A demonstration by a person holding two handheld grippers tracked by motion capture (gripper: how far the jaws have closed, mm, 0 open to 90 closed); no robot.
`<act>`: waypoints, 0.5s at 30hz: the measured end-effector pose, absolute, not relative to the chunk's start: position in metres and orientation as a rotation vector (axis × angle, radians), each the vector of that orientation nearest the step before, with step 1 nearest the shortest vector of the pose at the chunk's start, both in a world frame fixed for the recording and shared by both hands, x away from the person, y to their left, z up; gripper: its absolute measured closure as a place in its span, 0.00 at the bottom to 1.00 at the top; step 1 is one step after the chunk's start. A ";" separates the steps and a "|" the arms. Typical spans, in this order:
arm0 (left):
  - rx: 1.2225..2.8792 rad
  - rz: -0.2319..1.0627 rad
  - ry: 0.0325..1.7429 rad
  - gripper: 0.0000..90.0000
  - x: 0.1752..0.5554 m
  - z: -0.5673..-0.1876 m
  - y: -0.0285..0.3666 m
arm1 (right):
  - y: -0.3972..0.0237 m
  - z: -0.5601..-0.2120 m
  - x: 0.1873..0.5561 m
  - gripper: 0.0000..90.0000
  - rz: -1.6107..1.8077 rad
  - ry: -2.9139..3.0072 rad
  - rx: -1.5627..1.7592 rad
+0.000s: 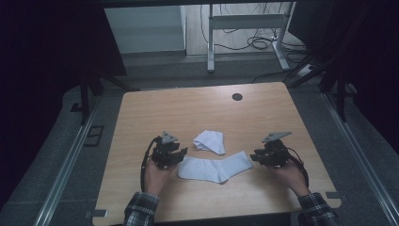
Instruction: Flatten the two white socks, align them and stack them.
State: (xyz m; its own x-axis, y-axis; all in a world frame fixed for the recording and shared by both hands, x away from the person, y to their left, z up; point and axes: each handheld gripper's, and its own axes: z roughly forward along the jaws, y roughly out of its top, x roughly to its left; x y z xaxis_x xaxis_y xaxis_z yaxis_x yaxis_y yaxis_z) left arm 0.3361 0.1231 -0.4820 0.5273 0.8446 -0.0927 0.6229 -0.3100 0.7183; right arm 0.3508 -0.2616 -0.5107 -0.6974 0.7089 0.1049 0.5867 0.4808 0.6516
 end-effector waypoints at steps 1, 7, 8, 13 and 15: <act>2.042 0.386 1.190 0.65 0.342 -0.481 0.120 | -0.264 -0.512 0.352 0.69 1.007 2.540 1.122; 2.043 0.356 1.189 0.63 0.374 -0.480 0.102 | -0.276 -0.517 0.354 0.66 0.974 2.508 1.150; 2.047 0.351 1.188 0.63 0.378 -0.480 0.098 | -0.277 -0.518 0.355 0.65 0.965 2.506 1.148; 2.071 0.318 1.201 0.55 0.396 -0.492 0.082 | -0.280 -0.521 0.356 0.63 0.938 2.503 1.138; 2.084 0.293 1.214 0.51 0.401 -0.499 0.078 | -0.280 -0.522 0.355 0.63 0.936 2.505 1.136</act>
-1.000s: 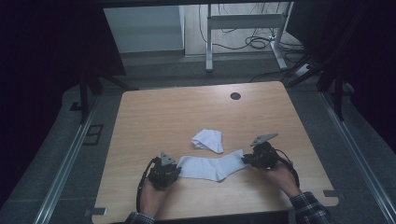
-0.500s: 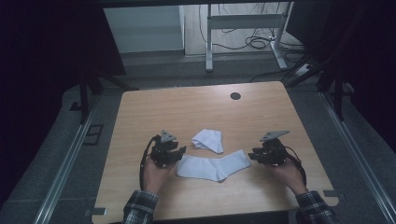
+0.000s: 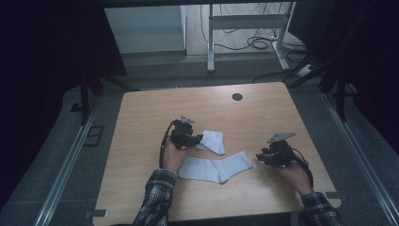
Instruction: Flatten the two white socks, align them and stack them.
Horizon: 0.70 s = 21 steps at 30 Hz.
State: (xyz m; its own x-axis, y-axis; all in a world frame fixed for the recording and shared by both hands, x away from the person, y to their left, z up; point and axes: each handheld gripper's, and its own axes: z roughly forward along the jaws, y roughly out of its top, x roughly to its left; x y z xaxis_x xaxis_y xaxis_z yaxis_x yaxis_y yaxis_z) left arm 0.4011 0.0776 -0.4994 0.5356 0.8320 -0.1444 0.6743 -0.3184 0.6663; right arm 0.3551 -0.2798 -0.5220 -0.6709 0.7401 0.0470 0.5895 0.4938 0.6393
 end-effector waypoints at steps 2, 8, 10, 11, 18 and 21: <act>2.117 0.281 1.228 0.49 0.404 -0.508 0.075 | -0.280 -0.523 0.355 0.62 0.933 2.512 1.123; 2.157 0.217 1.231 0.67 0.402 -0.520 0.072 | -0.278 -0.525 0.355 0.61 0.920 2.522 1.114; 2.164 0.223 1.218 0.79 0.400 -0.518 0.071 | -0.278 -0.525 0.354 0.61 0.917 2.521 1.116; 2.155 0.225 1.216 0.85 0.400 -0.515 0.070 | -0.278 -0.525 0.355 0.61 0.918 2.521 1.111; 2.061 0.260 1.151 0.90 0.395 -0.479 0.060 | -0.278 -0.525 0.355 0.61 0.919 2.522 1.111; 2.032 0.270 1.114 0.90 0.394 -0.460 0.052 | -0.278 -0.525 0.355 0.61 0.919 2.521 1.113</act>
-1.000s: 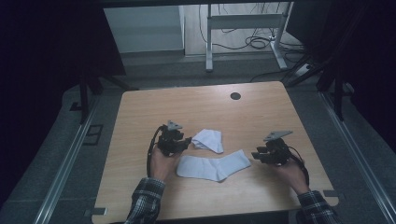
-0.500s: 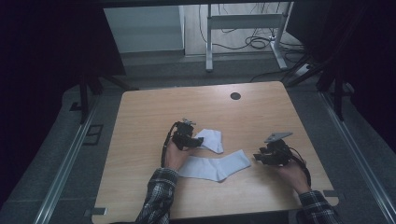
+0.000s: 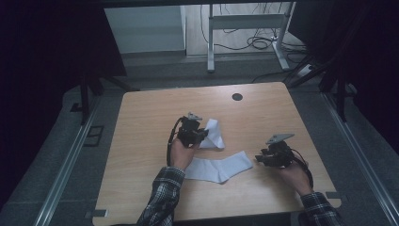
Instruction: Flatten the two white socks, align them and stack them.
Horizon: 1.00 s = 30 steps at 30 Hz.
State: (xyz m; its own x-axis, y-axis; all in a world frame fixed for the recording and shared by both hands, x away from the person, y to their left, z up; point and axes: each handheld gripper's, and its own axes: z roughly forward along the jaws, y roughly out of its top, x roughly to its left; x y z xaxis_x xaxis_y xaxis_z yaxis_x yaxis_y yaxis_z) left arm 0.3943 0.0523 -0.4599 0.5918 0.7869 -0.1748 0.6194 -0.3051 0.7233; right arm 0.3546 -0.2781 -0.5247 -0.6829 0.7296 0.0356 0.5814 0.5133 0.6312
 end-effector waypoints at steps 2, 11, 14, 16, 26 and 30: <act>2.021 0.287 1.085 0.90 0.394 -0.446 0.047 | -0.278 -0.525 0.355 0.61 0.921 2.521 1.111; 1.970 0.427 1.015 0.90 0.381 -0.381 0.048 | -0.279 -0.525 0.355 0.61 0.934 2.523 1.116; 2.082 0.502 1.065 0.90 0.381 -0.400 0.057 | -0.278 -0.525 0.355 0.61 0.931 2.520 1.124; 2.132 0.498 1.101 0.89 0.382 -0.420 0.063 | -0.278 -0.525 0.355 0.61 0.931 2.520 1.120; 2.212 0.444 1.259 0.70 0.386 -0.497 0.094 | -0.278 -0.522 0.358 0.63 0.964 2.511 1.160; 2.156 0.433 1.257 0.56 0.383 -0.487 0.107 | -0.274 -0.513 0.363 0.72 1.054 2.508 1.193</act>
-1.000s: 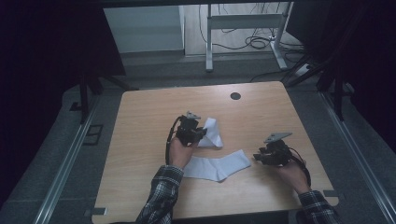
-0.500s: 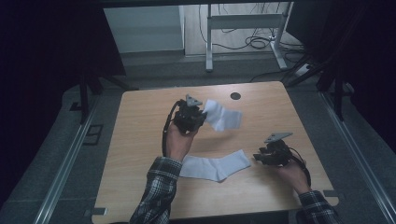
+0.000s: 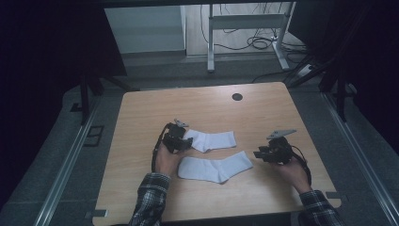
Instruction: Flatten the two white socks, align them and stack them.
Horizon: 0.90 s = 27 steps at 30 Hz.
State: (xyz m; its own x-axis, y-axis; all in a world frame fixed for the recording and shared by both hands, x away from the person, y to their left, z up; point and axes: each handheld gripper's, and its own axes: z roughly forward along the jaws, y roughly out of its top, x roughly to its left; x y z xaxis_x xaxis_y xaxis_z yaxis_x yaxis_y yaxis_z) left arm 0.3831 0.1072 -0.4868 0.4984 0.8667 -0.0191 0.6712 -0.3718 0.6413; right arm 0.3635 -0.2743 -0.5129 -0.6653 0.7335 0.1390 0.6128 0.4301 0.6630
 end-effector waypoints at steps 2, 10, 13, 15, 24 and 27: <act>2.128 0.435 1.264 0.53 0.381 -0.481 0.114 | -0.268 -0.509 0.367 0.79 1.074 2.524 1.193; 2.062 0.348 1.319 0.45 0.375 -0.496 0.142 | -0.230 -0.499 0.387 0.98 1.109 2.545 1.136; 2.032 0.316 1.335 0.45 0.376 -0.508 0.147 | -0.214 -0.501 0.398 0.98 1.131 2.551 1.136; 2.024 0.301 1.345 0.46 0.379 -0.515 0.147 | -0.204 -0.503 0.403 0.95 1.123 2.550 1.129; 2.005 0.309 1.349 0.66 0.389 -0.535 0.136 | -0.185 -0.521 0.420 0.94 1.068 2.561 1.160; 2.005 0.299 1.332 0.85 0.390 -0.536 0.133 | -0.186 -0.527 0.421 0.96 1.073 2.567 1.176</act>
State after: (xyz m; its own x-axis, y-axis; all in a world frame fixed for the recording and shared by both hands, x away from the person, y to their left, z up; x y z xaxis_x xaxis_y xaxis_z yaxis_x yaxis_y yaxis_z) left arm 0.3899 0.1332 -0.5364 0.4442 0.8773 -0.1816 0.7156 -0.2255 0.6611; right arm 0.4215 -0.1865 -0.5269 -0.6908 0.7021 0.1727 0.6162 0.4467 0.6487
